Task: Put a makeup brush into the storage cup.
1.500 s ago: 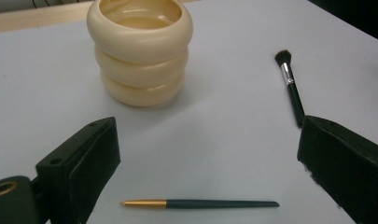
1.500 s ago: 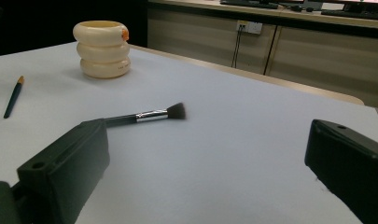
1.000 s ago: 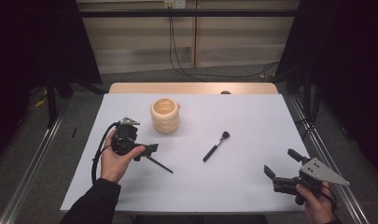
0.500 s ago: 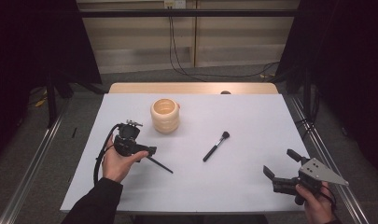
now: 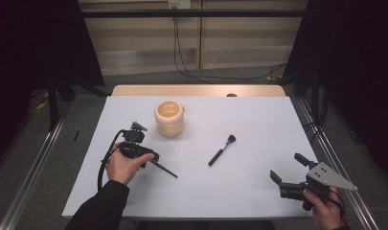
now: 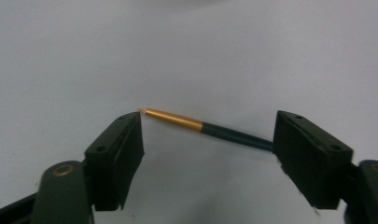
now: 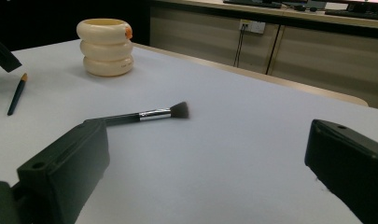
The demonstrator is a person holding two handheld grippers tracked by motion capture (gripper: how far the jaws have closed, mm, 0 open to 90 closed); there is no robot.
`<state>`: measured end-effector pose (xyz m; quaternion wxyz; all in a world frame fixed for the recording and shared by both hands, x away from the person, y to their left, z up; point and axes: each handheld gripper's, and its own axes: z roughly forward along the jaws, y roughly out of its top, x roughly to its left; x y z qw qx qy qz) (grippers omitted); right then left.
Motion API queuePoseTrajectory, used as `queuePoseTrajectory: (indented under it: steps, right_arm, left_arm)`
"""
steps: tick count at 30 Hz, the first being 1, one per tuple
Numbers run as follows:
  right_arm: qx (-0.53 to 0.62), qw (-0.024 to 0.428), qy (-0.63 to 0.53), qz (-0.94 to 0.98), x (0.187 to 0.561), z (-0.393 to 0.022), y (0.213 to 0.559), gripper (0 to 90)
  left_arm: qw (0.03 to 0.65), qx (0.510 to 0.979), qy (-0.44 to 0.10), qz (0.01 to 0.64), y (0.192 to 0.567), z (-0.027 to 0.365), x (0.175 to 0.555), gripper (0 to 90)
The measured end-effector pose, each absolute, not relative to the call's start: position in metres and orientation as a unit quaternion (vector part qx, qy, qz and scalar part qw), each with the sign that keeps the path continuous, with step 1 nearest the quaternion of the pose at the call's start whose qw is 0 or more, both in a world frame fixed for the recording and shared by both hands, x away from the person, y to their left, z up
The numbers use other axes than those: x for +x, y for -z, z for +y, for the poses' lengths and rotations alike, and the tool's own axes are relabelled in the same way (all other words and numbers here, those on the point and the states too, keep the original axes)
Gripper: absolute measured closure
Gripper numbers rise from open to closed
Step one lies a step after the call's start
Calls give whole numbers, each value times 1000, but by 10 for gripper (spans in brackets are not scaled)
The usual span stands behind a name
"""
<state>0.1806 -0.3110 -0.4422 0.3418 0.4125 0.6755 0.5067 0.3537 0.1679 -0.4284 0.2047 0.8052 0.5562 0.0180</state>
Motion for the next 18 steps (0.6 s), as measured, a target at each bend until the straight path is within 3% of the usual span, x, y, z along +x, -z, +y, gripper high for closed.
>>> queuePoseTrajectory:
  steps: [10, 18]
  right_arm:
    - [412, 345, -508, 673, 181, -310, 442, 0]
    - [410, 342, -509, 675, 181, -311, 442, 0]
  left_arm:
    - [195, 781, -3, 594, 431, 162, 358, 386]
    - [159, 770, 7, 618, 440, 160, 363, 387]
